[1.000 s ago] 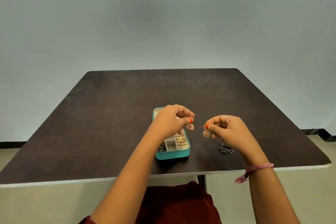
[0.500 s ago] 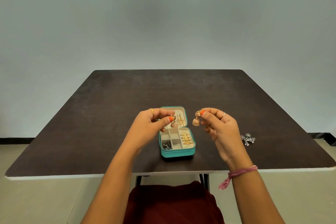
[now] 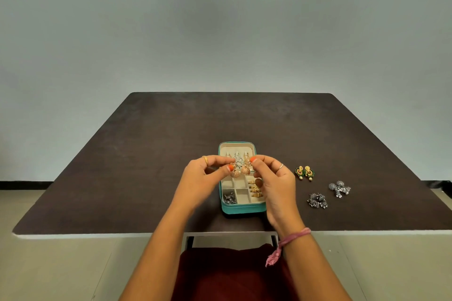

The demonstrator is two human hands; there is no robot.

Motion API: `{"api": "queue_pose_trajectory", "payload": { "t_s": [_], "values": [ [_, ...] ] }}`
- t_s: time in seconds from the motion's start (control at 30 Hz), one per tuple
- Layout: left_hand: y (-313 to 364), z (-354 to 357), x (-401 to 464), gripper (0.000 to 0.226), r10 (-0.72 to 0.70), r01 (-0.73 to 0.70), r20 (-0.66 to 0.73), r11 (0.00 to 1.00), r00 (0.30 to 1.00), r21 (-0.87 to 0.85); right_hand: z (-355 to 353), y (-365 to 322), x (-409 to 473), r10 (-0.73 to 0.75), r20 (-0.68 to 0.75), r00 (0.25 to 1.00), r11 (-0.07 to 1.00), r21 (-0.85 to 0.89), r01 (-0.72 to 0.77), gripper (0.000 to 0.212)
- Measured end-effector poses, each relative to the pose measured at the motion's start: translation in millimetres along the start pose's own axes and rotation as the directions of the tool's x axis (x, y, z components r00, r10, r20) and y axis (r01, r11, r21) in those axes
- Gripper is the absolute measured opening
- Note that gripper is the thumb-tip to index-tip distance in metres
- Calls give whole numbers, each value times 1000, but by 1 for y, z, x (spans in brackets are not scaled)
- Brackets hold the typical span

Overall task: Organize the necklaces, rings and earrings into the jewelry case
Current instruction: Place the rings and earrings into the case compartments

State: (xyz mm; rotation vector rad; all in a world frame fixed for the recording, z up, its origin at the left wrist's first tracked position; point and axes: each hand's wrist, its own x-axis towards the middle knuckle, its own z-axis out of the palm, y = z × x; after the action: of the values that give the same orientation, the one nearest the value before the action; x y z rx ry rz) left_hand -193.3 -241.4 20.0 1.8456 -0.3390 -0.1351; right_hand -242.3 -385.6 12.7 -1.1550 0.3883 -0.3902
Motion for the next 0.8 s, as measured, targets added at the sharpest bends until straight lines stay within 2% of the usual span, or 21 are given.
{"api": "queue_pose_trajectory", "payload": {
  "t_s": [0.23,0.43,0.8],
  "values": [
    [-8,15,1,19,-28,25,24,995,999,101,-5,10,-5,5,-57,998,998,59,-1,9],
    [-15,24,0,12,-49,53,-21,978,999,201,-6,17,-4,-20,-134,991,993,112,35,8],
    [-22,32,6,12,-63,60,4,956,998,288,-7,23,-1,-13,-161,987,996,87,27,8]
  ]
}}
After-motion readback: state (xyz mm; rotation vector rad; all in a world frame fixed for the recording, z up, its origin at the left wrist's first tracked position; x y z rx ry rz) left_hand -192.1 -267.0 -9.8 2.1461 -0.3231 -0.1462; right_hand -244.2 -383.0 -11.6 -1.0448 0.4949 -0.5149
